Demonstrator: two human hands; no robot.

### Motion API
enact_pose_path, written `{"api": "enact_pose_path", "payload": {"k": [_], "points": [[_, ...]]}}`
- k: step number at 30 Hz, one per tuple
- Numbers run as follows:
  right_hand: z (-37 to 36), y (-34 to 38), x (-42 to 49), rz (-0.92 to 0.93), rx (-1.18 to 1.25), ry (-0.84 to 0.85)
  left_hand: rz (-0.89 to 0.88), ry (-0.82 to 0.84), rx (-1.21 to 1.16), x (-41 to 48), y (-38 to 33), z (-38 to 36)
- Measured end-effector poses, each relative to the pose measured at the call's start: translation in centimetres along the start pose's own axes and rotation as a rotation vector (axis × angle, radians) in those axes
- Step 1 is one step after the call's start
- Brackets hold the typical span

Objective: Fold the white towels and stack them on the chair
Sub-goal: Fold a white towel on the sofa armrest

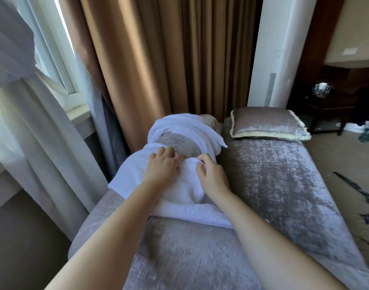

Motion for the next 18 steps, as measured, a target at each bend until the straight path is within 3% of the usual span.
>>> {"api": "enact_pose_path", "payload": {"k": [6, 10, 15, 18], "points": [[0.2, 0.2, -3.2, 0.075, -0.179, 0.233, -0.112, -0.090, 0.167, -0.9, -0.4, 2.5], [4.7, -0.7, -4.3, 0.048, -0.197, 0.155, -0.373, -0.050, 0.243, -3.0, -0.7, 4.7], [10.8, 1.0, -5.8, 0.076, -0.326, 0.108, -0.452, -0.139, 0.259, -5.0, -1.8, 11.0], [14.6, 2.8, -6.8, 0.106, -0.493, -0.029, -0.476, -0.163, 0.275, -5.9, -2.8, 13.9]]}}
Point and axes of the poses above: each hand's wrist, its own x-axis towards the middle knuckle, its own z-axis out of the back of the hand, y = z × x, the point moved 6 cm from there along x, towards the middle knuckle, and after that the axes turned 10 degrees about -x, right-handed, at the moved point
